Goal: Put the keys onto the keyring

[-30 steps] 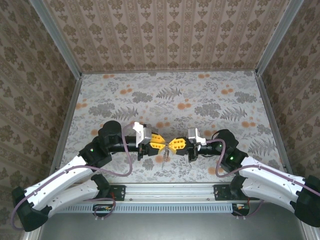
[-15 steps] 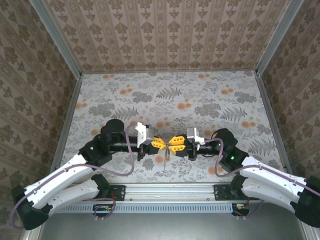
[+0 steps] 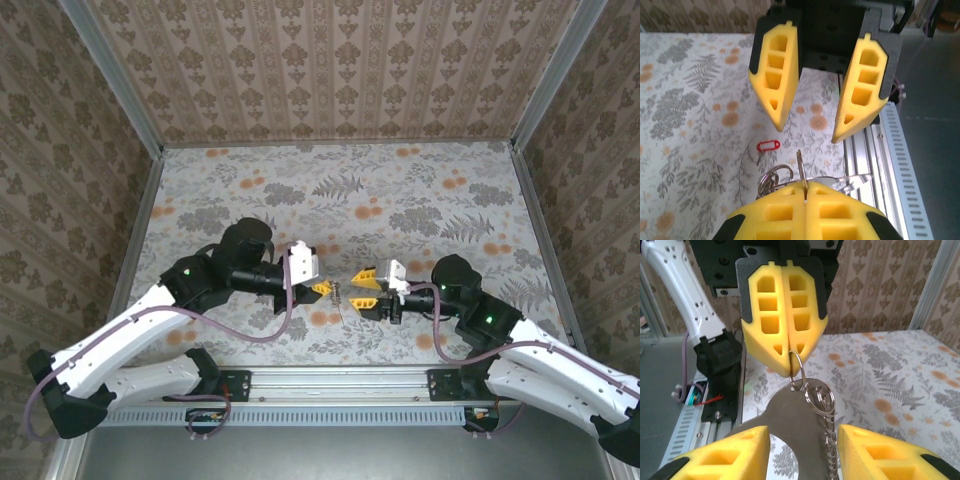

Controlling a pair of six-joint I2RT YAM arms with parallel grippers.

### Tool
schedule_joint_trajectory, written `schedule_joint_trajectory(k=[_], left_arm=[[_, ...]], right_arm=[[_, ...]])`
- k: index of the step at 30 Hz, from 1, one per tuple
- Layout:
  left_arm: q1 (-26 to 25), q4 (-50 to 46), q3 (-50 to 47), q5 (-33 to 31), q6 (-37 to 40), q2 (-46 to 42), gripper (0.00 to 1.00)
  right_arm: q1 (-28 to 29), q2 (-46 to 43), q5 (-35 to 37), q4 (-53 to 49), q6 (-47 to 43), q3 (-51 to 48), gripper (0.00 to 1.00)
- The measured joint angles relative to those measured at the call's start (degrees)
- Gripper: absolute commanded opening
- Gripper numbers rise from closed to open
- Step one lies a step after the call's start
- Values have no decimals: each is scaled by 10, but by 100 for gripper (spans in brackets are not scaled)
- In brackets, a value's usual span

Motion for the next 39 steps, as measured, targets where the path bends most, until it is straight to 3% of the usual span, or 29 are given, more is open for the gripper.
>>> schedule_joint_trajectory(k=[13, 24, 27, 30, 34, 37, 39], left_arm=[[-15, -53, 10, -22, 31, 35, 0], [-15, -54, 10, -24, 34, 40, 0], [-16, -54, 10, -24, 34, 40, 0], [-18, -57, 10, -22, 34, 40, 0], [-18, -61, 10, -23, 36, 40, 0], [-18, -49, 5, -26, 33, 31, 18], [-13, -21, -16, -23, 22, 5, 23]], right_arm=[[12, 70, -45, 8, -13, 22, 35], [17, 111, -59, 17, -15, 33, 26], [17, 115, -59, 17, -16, 34, 18], [17, 116, -59, 17, -23, 34, 0], [18, 115, -58, 17, -25, 34, 0], [18, 112, -52, 25, -25, 32, 0], [18, 99, -50, 45, -19, 23, 0]])
